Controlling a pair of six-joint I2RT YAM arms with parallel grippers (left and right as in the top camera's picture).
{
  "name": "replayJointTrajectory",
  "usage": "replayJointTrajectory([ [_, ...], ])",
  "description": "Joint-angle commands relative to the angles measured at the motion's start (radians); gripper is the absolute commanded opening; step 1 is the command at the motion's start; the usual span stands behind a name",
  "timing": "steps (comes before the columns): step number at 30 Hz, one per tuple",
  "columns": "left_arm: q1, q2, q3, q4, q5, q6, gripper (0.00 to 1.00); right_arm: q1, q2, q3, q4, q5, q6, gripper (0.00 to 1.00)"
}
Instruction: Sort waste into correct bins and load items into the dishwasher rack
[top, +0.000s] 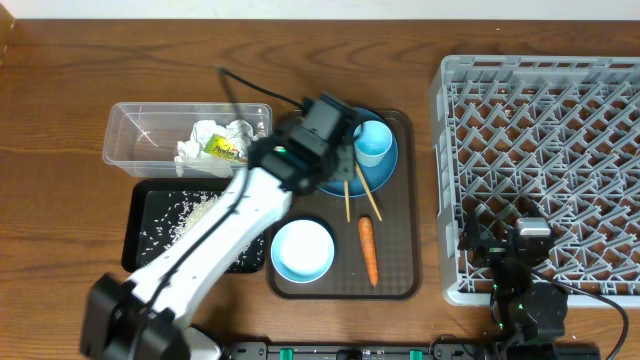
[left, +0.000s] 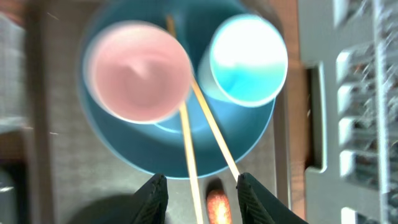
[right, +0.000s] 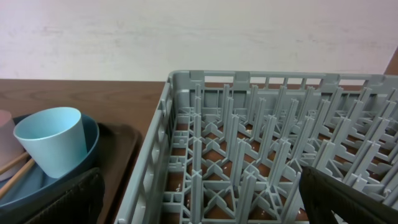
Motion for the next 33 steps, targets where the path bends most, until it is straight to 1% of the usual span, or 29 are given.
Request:
replayJointTrajectory([
  [1,0.050,-0.008,0.012,-0.029,-0.002,-0.002,0.41,-0.013,-0.001,-0.001,-0.005,0.001,-0.008,0.99],
  [5,0.095,-0.002,0.012,-0.094,-0.001,-0.002,0.42,-0.013,-0.001,-0.001,-0.005,0.001,-0.008,0.99],
  [6,0.103,-0.002,0.012,-0.111,-0.002,-0.002,0.49,-0.013,-0.001,-0.001,-0.005,0.001,-0.008,0.99],
  [8,0.115,-0.002,0.012,-0.135,-0.001,0.021,0.56,-0.013,-0.001,-0.001,-0.005,0.001,-0.008,0.99],
  [9,0.119,-0.002,0.012,-0.144,-0.001,0.038,0.61,-0.013,-0.001,-0.001,-0.005,0.001,-0.008,0.99],
  [12,0.123,-0.002,0.012,-0.177,-0.001,0.066,0.87,-0.013,-0.001,-0.001,-0.005,0.001,-0.008,0.99],
  [13,0.123,-0.002,0.012,-0.187,-0.001,0.066,0.93,-0.013,-0.001,-0.001,-0.005,0.001,-0.008,0.99],
  [15,0.122,-0.002,0.012,-0.209,0.000,0.066,0.94,-0.013,-0.001,-0.001,-0.005,0.001,-0.008,0.99],
  [16,0.122,-0.002,0.012,-0.220,0.000,0.066,0.91,-0.013,-0.001,-0.001,-0.005,0.001,-0.008,0.99],
  [17,0.121,-0.002,0.012,-0.236,0.005,0.066,0.84,-0.013,-0.001,-0.001,-0.005,0.001,-0.008,0.99],
  [18,0.120,-0.002,0.011,-0.249,0.013,0.065,0.80,-0.013,-0.001,-0.001,-0.004,0.001,-0.008,0.99],
  [21,0.101,-0.002,0.007,-0.304,0.023,0.065,0.59,-0.013,-0.001,-0.001,-0.005,0.001,-0.008,0.99],
  [22,0.091,-0.002,0.006,-0.316,0.023,0.066,0.53,-0.013,-0.001,-0.001,-0.005,0.001,-0.008,0.99],
  [26,0.016,-0.002,-0.007,-0.347,0.022,0.066,0.40,-0.013,-0.001,-0.001,-0.004,0.001,-0.008,0.99],
  [30,-0.094,-0.002,-0.008,-0.361,0.022,0.055,0.40,-0.013,-0.001,-0.001,-0.005,0.001,-0.008,0.99],
  [33,-0.181,-0.002,-0.008,-0.359,0.022,0.010,0.41,-0.013,-0.001,-0.001,-0.004,0.001,-0.008,0.99],
])
